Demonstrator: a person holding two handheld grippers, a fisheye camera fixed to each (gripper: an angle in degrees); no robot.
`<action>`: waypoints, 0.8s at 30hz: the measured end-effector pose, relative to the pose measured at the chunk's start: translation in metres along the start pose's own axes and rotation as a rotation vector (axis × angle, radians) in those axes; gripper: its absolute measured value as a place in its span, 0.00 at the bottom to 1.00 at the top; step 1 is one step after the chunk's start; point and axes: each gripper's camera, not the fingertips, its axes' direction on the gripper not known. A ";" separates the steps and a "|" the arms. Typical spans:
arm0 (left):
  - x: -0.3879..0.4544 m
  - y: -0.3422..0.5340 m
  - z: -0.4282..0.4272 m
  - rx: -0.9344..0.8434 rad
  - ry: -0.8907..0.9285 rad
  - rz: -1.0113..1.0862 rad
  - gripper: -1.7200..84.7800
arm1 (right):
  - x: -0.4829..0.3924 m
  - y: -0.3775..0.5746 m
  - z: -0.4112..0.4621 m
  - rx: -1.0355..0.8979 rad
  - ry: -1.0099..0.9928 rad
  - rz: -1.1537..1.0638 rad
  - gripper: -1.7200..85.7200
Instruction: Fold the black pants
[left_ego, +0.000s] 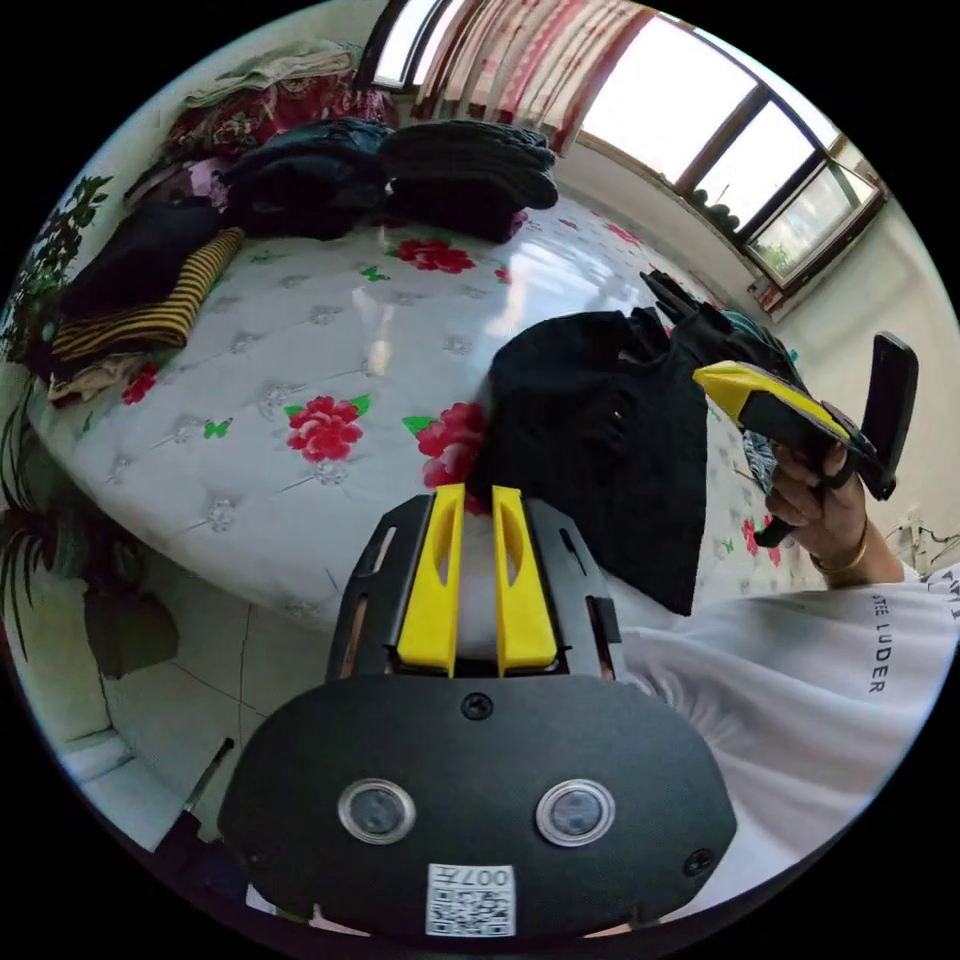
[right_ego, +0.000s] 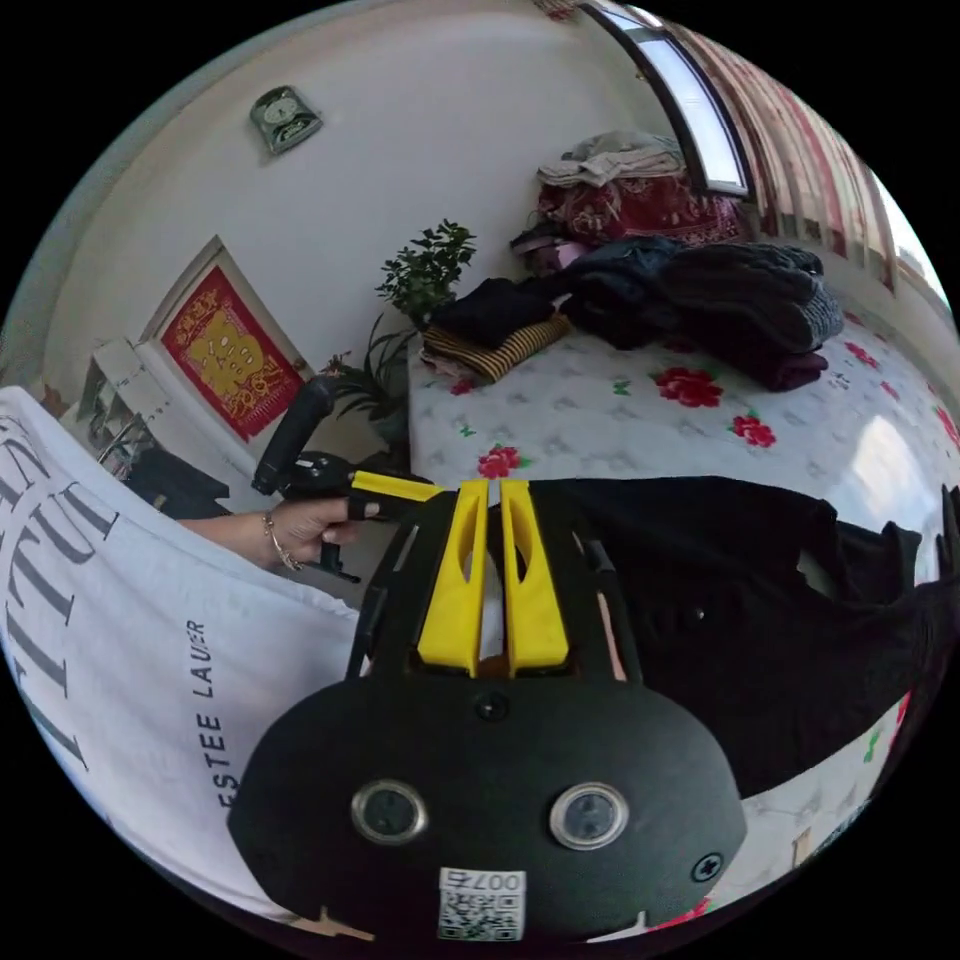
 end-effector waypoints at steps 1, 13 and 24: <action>-0.013 0.006 -0.011 0.017 -0.044 -0.010 0.08 | -0.005 -0.011 0.011 -0.039 -0.008 -0.019 0.04; 0.185 -0.017 0.095 -0.289 0.282 0.769 0.13 | 0.151 0.189 -0.029 -0.166 0.510 0.597 0.06; 0.150 0.029 0.129 -0.444 -0.175 1.032 0.02 | 0.144 0.206 0.099 -0.305 0.319 0.486 0.03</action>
